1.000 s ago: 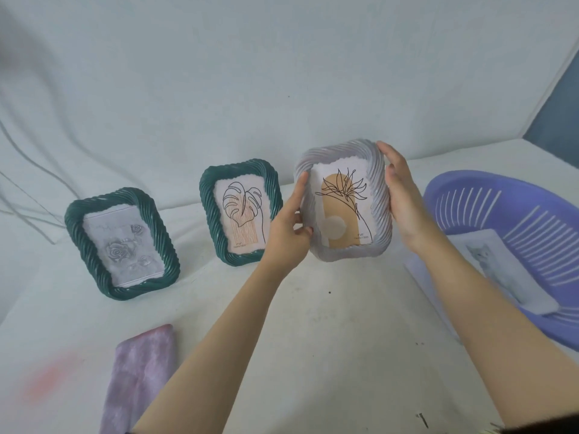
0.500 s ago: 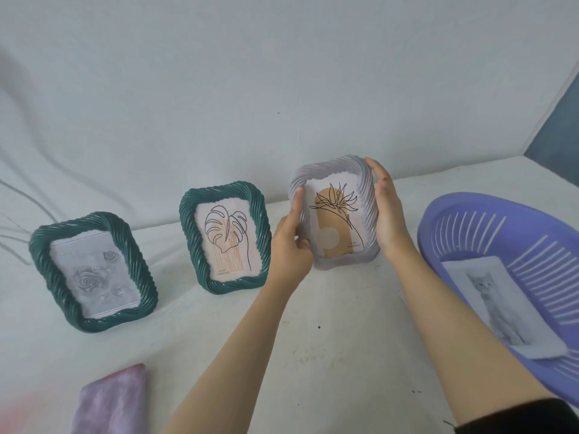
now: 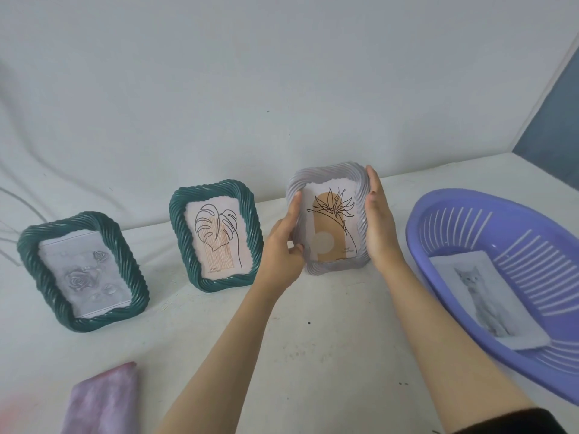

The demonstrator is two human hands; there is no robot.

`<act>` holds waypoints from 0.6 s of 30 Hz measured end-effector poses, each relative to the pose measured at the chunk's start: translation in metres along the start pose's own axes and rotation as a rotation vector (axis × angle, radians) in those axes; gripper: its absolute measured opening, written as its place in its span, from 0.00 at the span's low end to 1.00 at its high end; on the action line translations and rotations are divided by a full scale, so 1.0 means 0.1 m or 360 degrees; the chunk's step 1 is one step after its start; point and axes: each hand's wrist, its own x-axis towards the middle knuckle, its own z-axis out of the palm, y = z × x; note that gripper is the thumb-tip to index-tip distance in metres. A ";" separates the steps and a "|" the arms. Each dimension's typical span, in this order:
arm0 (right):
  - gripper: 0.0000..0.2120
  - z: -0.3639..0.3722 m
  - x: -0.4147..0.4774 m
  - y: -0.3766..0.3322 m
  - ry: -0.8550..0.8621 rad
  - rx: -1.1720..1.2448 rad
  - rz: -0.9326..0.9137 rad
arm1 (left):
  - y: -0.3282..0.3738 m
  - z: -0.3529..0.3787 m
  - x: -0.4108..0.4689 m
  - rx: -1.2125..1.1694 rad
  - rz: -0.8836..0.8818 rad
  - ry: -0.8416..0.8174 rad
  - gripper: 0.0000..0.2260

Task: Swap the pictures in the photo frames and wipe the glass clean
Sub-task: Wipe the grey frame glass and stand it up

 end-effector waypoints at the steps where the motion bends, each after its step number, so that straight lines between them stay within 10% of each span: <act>1: 0.18 0.00 -0.01 -0.01 -0.0009 -0.0030 0.0014 | 0.01 0.00 -0.01 0.0000 0.0004 -0.0001 0.41; 12: 0.27 -0.12 -0.45 -0.44 0.0257 -0.0266 0.0218 | 0.14 0.13 -0.29 0.0296 -0.0017 0.0107 0.40; 18: 0.12 -0.72 -0.82 -0.94 -0.0013 -0.0260 0.0138 | 0.29 0.42 -0.71 0.0418 0.0292 0.0283 0.27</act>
